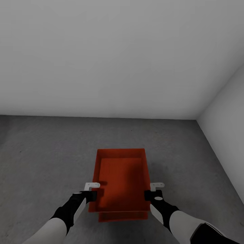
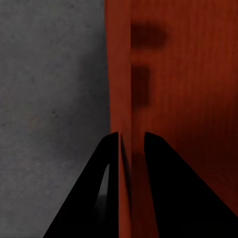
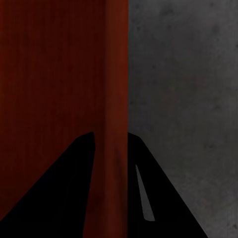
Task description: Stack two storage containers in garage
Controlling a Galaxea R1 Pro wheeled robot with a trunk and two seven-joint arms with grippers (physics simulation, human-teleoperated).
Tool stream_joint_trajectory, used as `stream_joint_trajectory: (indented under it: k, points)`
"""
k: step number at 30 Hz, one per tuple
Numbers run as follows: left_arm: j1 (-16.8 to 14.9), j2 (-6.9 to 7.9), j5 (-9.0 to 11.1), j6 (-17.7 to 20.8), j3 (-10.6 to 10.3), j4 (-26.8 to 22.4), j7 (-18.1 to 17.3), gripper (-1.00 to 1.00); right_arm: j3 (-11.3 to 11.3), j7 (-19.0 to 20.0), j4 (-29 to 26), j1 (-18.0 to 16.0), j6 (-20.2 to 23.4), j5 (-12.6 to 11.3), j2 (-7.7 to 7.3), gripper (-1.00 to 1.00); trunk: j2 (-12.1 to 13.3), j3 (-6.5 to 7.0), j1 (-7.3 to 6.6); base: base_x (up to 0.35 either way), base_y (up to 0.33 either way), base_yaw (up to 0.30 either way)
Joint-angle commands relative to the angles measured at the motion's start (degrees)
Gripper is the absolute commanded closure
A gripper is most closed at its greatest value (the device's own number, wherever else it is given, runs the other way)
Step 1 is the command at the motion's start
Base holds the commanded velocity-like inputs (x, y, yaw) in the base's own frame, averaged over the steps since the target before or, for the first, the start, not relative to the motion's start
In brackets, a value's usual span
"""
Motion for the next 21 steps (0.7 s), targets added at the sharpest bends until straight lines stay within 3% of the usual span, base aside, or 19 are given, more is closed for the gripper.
stream_joint_trajectory:
  k: [1,13,21]
  points:
    - [0.0,0.1,-1.1,0.4,1.7,0.0,1.4,1.0,-1.9,-4.3,-0.1,-0.1,-1.6,0.4,-0.26,1.0,0.0,-0.03,0.0,0.0,0.0,0.0]
    - [0.0,0.1,-1.1,0.4,1.7,0.1,1.5,1.0,-1.9,-4.3,-0.1,-0.1,-1.6,0.4,-0.27,1.0,0.0,-0.03,0.0,0.0,0.0,0.0]
    - [0.0,0.1,-1.1,0.4,1.7,0.1,1.5,1.0,-1.9,-4.3,-0.1,-0.1,-1.6,0.4,-0.27,1.0,-3.2,-1.47,1.76,0.0,0.0,0.0]
